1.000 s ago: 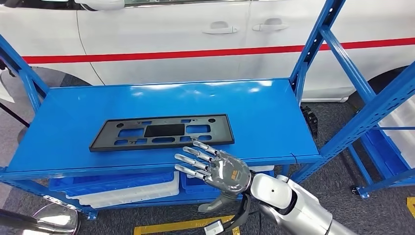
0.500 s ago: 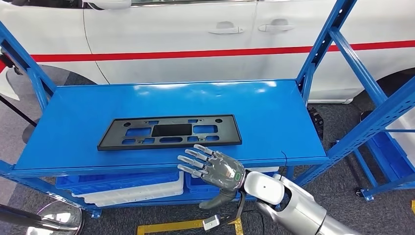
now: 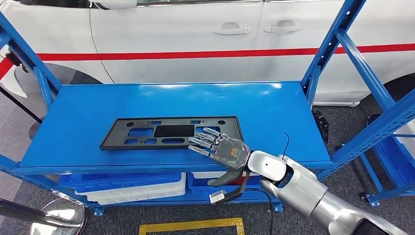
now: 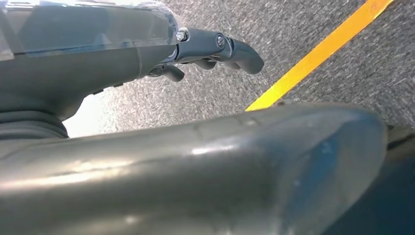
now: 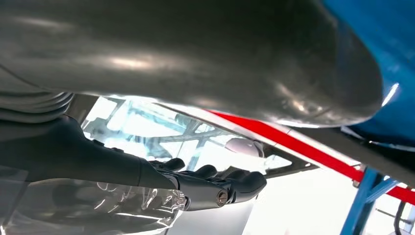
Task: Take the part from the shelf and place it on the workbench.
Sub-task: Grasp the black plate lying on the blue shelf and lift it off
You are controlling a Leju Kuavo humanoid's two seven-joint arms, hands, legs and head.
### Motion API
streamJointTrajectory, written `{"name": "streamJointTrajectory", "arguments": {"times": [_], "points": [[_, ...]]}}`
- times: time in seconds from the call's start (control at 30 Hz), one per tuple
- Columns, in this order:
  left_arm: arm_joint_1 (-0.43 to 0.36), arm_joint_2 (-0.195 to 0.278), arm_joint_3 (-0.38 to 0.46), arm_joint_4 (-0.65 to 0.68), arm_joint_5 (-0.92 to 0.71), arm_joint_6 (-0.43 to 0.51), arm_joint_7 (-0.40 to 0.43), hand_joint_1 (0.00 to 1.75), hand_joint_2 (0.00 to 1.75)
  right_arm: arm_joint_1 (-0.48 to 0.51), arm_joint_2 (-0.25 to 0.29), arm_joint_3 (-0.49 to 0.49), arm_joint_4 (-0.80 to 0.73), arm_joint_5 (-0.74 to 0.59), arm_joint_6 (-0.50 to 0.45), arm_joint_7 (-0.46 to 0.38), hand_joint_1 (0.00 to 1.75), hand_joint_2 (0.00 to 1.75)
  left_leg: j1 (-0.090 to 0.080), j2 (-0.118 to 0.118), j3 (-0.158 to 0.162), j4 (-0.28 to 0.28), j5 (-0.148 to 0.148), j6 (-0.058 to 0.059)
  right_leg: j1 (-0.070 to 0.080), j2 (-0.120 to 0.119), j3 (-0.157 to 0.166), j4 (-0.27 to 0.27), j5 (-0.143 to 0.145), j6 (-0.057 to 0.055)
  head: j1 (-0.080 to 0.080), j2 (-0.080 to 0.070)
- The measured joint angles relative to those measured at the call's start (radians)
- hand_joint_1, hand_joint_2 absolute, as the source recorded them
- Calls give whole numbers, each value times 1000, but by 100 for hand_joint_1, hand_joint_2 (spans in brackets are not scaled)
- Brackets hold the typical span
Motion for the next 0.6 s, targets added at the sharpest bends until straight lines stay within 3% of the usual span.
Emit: {"name": "streamJointTrajectory", "arguments": {"times": [0.13,0.17,0.23,0.27,0.3,0.33,0.43,0.5,0.6], "points": [[0,-1,0,0,0,0,0,0,0,-33,2,0,2,-10,15,-3,0,0,1,-8,4,-10,6,29,-3,2,-9,20,-19,18,0,0],[-2,-2,0,0,0,0,0,0,0,-38,4,1,3,-12,17,-4,0,0,3,-10,6,-14,9,34,-5,8,-26,58,-43,21,0,0],[-3,-3,0,0,0,0,-1,0,0,-42,11,3,8,-12,22,-5,0,0,4,-13,6,-14,9,40,-8,22,-86,189,-102,24,0,0],[-3,-4,0,0,0,0,-1,0,0,-42,13,4,11,-12,24,-5,0,0,4,-16,6,-14,8,41,-9,26,-117,251,-121,26,0,0],[-2,-4,0,0,0,0,-1,0,0,-41,15,6,15,-12,25,-5,0,0,3,-19,6,-12,7,42,-10,27,-136,283,-121,27,0,0],[-2,-5,0,0,0,0,-1,0,0,-42,16,7,18,-12,27,-5,0,0,3,-22,7,-11,6,41,-10,27,-137,277,-102,26,0,0],[-2,-7,0,0,0,0,-1,0,0,-47,16,7,23,-12,28,-5,0,0,1,-30,9,-4,-1,34,-6,21,-60,97,0,15,0,0],[-2,-8,0,0,0,0,-2,0,0,-53,18,8,26,-13,29,-5,0,0,-2,-32,4,-1,-4,26,0,16,-28,21,15,8,0,0],[-1,-8,0,0,-1,-1,-2,0,0,-58,18,13,33,-13,33,-5,0,0,-4,-29,1,0,-7,10,-1,14,-22,6,10,-1,0,0]]}}
